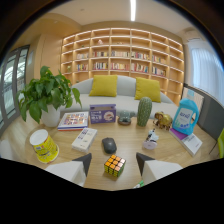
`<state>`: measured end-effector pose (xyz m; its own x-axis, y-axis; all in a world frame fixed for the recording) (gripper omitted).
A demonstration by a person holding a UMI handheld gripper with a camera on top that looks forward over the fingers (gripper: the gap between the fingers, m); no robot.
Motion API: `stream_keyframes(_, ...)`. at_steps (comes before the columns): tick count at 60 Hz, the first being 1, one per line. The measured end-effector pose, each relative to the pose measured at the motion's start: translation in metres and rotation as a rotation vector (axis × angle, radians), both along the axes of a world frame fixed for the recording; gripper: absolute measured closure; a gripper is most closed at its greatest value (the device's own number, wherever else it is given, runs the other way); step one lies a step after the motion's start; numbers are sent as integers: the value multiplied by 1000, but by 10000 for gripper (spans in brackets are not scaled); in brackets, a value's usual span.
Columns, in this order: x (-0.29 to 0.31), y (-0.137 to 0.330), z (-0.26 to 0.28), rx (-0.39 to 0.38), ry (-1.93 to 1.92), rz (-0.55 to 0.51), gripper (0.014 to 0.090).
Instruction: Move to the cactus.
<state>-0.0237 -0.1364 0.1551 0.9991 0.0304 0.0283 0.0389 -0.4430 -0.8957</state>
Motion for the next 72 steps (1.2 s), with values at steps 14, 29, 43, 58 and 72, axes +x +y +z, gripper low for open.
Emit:
stream_keyframes(14,-1,-17,5,5,-15,-3,197)
stream_keyframes(29,28,-32,-4,-24,-20,-52,198)
stream_keyframes(43,87,29,-3,-35,-70,-99,193)
stream_keyframes(58,141,159,-10,-33,-84,-130,200)
stream_keyframes(72,155,249,-41,-62,-52,-114,199)
